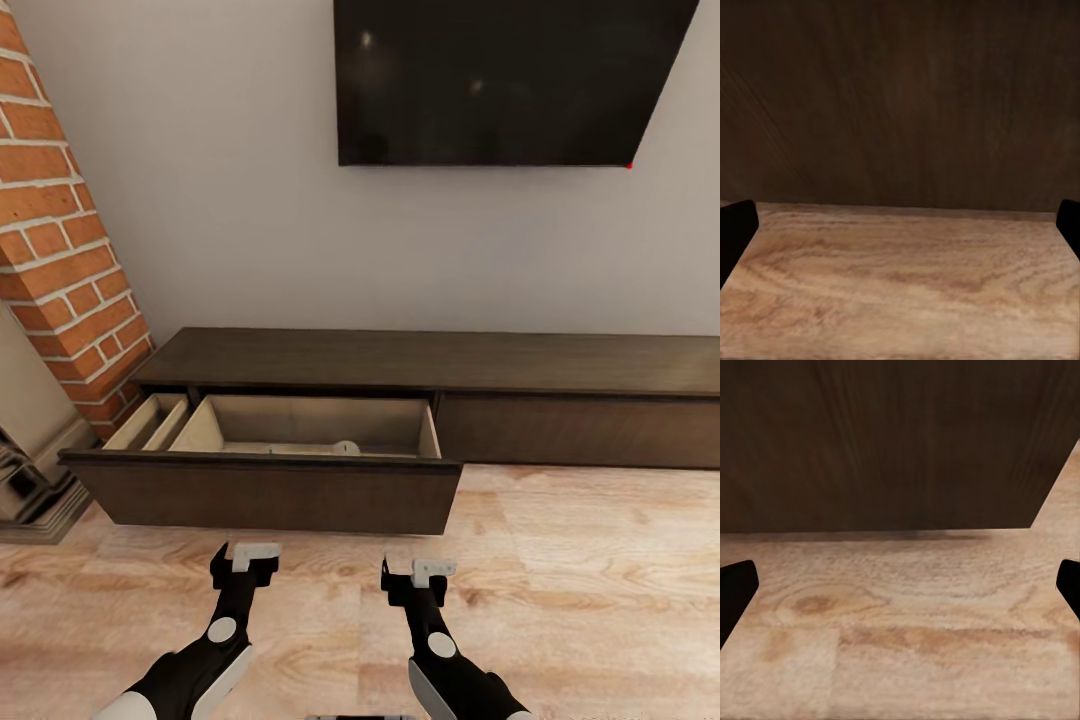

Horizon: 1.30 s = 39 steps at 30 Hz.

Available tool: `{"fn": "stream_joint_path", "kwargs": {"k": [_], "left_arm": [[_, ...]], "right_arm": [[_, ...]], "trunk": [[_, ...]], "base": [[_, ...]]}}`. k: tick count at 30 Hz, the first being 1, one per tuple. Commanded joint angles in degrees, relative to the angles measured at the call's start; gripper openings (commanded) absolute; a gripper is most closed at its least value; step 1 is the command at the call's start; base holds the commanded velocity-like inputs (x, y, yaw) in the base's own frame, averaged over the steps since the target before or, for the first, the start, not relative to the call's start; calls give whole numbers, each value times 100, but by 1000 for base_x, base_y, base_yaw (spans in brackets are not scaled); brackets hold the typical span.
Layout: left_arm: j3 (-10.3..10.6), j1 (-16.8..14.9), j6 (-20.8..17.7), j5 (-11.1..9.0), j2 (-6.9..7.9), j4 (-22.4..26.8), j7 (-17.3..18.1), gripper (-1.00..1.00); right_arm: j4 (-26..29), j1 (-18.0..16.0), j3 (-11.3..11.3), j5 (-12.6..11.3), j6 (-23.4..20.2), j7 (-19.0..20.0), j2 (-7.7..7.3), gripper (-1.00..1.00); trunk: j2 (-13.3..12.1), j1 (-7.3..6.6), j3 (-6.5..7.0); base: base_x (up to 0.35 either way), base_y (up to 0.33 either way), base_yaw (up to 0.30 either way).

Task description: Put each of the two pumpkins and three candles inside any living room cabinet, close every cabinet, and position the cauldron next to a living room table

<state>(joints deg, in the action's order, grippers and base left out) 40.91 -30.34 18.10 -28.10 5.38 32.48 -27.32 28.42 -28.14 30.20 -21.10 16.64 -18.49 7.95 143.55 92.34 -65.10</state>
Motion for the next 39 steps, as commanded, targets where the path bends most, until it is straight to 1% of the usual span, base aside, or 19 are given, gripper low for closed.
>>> {"fn": "stream_joint_path", "kwargs": {"k": [1,4,11,14,21,28,30,32,34,39], "left_arm": [[49,-7,27,-48,7,4,-37,100],[49,-7,27,-42,7,4,-32,100],[49,-7,14,-44,7,8,5,100],[49,-7,5,-40,4,2,97,100],[49,-7,-94,-38,4,-4,177,100],[49,-7,-111,-38,6,-5,183,100],[49,-7,-112,-38,7,-5,183,100],[49,-7,-113,-38,7,-5,189,100],[49,-7,-113,-38,7,-5,190,100],[49,-7,-114,-38,7,-5,198,100]], "right_arm": [[-3,-7,47,-58,32,-35,-4,100],[-3,-7,47,-58,32,-33,-4,100],[-3,-7,46,-60,35,-32,-4,100],[0,-7,41,-63,38,-32,-7,100],[5,-7,39,-62,66,-24,-10,100],[7,-7,42,-52,126,-23,-12,100],[6,-7,44,-46,206,-23,-14,100],[6,-7,56,-39,442,-23,-13,100],[1,-7,57,-40,548,-23,-13,100],[-10,-7,61,-37,639,-19,-16,100]], "trunk": [[4,1,-28],[8,9,-94],[8,9,-94],[8,9,-94],[8,9,-94],[8,9,-94],[8,9,-94],[8,9,-94],[8,9,-94],[8,9,-94]], "base": [[0,0,0],[0,0,0],[0,0,0],[5,0,0],[163,0,0],[43,0,0],[10,0,0],[5,0,0],[2,0,0],[0,0,0]]}}
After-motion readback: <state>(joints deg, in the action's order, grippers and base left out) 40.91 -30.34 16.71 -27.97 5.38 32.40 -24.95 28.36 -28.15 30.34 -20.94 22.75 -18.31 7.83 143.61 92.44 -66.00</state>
